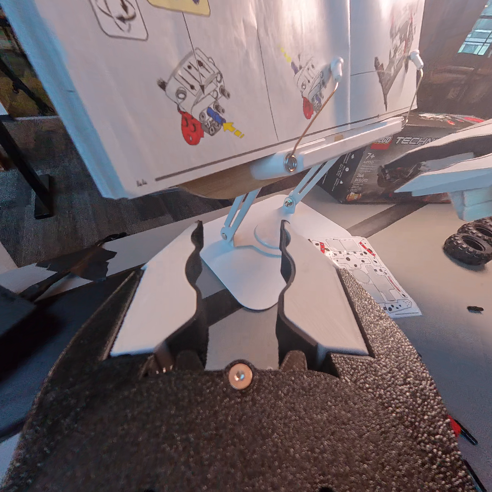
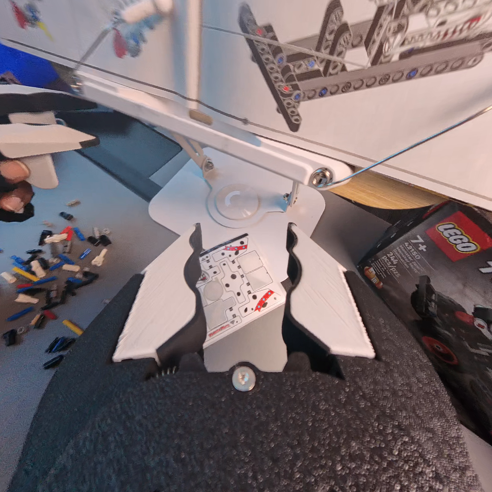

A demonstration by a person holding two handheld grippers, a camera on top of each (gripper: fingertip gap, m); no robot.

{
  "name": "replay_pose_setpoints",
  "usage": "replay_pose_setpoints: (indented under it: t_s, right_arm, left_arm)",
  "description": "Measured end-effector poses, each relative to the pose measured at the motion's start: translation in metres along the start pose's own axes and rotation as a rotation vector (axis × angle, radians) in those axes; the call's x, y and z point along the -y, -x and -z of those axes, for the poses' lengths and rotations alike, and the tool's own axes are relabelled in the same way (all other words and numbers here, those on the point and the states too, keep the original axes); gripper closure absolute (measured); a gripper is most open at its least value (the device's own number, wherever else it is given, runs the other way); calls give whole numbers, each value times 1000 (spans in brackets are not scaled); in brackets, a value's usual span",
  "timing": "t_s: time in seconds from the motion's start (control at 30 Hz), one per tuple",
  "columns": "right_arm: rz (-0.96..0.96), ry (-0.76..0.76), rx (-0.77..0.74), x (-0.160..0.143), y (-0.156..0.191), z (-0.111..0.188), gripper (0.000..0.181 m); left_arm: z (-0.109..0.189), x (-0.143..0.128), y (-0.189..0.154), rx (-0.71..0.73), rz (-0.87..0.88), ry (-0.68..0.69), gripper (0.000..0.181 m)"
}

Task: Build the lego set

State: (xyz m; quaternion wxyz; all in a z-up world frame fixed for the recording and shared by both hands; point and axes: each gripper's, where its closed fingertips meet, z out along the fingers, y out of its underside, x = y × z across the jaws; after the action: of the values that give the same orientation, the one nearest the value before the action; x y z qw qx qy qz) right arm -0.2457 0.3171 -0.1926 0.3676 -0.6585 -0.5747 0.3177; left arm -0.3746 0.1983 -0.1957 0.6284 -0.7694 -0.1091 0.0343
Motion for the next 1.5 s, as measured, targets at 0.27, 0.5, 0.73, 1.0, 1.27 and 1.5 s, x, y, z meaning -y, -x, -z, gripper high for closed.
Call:
replay_pose_setpoints:
  t_s: [0.27, 0.5, 0.73, 1.0, 1.27, 1.5]
  right_arm:
    - [164, -369, 62, 11, 96, 128, 118]
    - [120, -501, 153, -20, 162, 164, 130]
    - [120, -509, 116, -46, 166, 145, 132]
    - [129, -563, 44, -49, 158, 141, 139]
    - [108, -609, 29, -49, 153, 145, 139]
    - [101, -576, 51, -52, 151, 144, 136]
  left_arm:
    - [81, 28, -34, 35, -44, -118, 116]
    - [130, 33, -64, 64, -57, -186, 122]
    - [140, 11, -60, 100, -32, -205, 126]
    - [145, 14, -51, 123, -50, -232, 129]
    - [143, 12, -45, 148, -88, -242, 140]
    - [140, -7, -29, 120, -78, -78, 148]
